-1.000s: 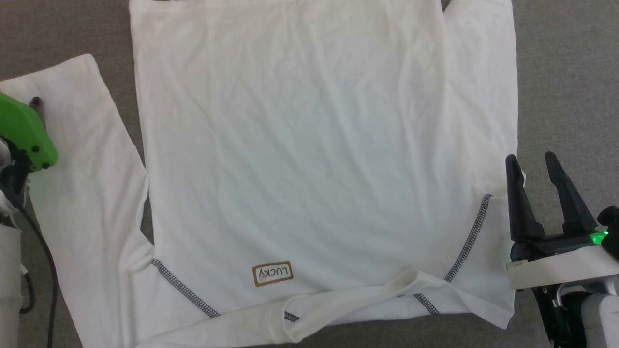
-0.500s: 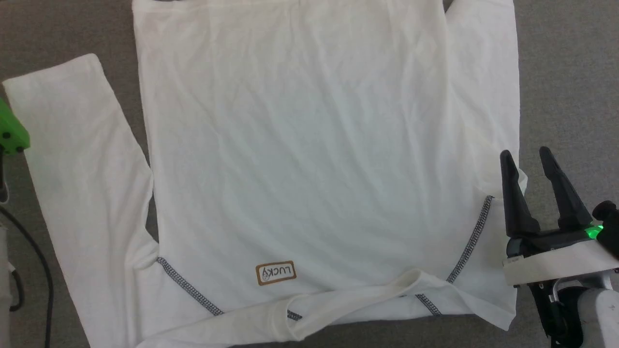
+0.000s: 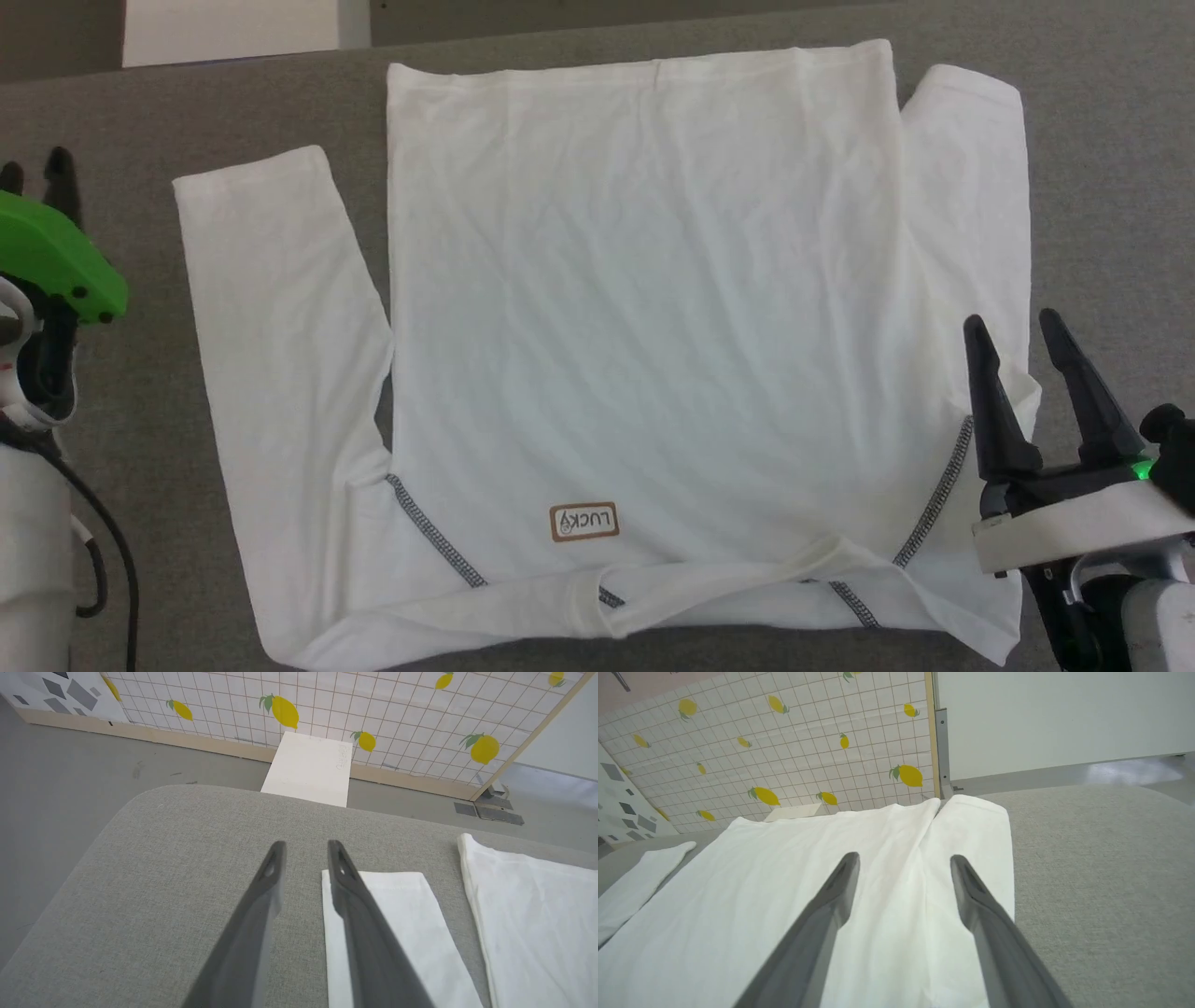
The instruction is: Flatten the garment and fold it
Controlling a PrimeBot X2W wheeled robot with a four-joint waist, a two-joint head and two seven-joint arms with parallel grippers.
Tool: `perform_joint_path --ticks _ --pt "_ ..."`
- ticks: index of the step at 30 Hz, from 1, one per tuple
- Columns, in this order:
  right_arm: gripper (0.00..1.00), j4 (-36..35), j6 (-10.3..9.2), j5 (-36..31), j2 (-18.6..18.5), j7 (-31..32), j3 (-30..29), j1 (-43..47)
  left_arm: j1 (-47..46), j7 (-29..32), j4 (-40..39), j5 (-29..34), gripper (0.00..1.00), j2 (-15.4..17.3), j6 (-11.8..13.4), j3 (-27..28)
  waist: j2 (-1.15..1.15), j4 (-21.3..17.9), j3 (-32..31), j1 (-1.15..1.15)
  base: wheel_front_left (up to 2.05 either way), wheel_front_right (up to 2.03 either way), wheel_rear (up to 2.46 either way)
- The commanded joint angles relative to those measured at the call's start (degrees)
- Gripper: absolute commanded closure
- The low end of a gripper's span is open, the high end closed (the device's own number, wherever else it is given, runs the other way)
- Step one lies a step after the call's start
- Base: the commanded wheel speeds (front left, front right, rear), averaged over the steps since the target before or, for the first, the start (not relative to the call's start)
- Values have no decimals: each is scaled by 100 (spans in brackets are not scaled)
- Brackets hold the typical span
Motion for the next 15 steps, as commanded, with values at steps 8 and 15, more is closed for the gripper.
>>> perform_joint_path --ticks 8,15 --pt "0 -118 -9 72 2 -9 93 -86 -234 1038 59 -297 0 113 74 -51 0 -297 512 0 0 0 0" --pt "0 7 -9 209 3 -161 297 -332 -499 2240 -174 -494 0 255 509 -23 0 -623 1024 0 0 0 0"
